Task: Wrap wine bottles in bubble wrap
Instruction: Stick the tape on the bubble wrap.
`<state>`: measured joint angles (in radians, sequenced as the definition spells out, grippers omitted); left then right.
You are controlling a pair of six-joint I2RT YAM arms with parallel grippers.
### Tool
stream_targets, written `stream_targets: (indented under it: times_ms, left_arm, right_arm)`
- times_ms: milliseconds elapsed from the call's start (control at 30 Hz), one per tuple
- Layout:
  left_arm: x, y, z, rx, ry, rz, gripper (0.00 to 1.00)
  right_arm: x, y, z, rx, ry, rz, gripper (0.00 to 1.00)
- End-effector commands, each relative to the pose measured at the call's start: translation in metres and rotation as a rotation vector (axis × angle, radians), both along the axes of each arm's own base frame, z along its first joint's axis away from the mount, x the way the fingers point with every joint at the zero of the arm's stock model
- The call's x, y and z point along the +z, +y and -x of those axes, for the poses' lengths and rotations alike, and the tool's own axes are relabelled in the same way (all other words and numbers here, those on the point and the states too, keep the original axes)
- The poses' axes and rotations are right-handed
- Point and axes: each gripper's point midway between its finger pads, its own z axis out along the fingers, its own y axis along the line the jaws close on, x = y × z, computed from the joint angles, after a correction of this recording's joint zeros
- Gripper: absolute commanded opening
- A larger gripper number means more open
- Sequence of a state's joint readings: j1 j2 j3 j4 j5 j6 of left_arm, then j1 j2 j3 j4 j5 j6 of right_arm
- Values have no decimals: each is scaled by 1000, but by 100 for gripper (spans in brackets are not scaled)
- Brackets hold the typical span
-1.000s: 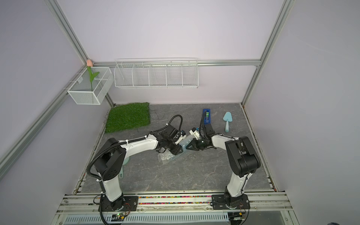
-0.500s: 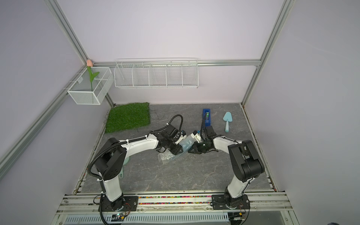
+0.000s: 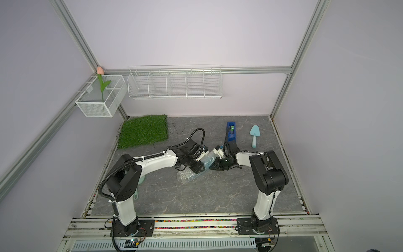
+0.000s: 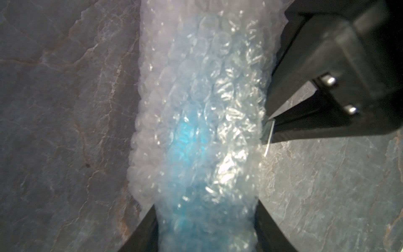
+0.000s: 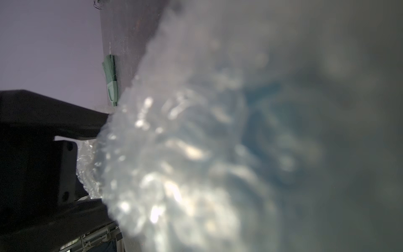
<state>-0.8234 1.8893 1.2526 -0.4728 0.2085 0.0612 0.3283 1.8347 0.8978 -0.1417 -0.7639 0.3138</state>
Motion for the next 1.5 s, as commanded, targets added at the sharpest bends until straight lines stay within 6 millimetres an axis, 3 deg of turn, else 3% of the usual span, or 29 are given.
stream_targets:
  times_ms: [0,300,333,433,700,1067,1167,1333,1467]
  left_arm:
    - [-75,44,58,-48,250,-228,48]
    - [-76,44,57,-49,245,-234,48]
    - [-76,43,56,-50,243,-232,48]
    - [-78,43,55,-54,243,-238,48]
    - [-73,43,54,-59,234,-239,48]
    - [-72,43,56,-65,245,-243,48]
    - [-70,47,54,-60,237,-263,48]
    - [-66,46,47,-36,200,-259,49]
    - [-59,46,42,-18,174,-254,50]
  right_arm:
    - [5,7,-27,-35,-92,-17,7]
    - [10,-7,-4,-10,-87,56,7]
    - [3,-12,7,-11,-61,78,7]
    - [2,-16,12,-15,-62,94,7]
    - [-6,-8,-4,-37,-55,89,7]
    - [4,4,-38,-103,-150,47,7]
    - [16,9,-42,-103,-190,10,7]
    - [16,-5,-21,-89,-216,65,17]
    - [34,-27,-10,-112,-312,160,40]
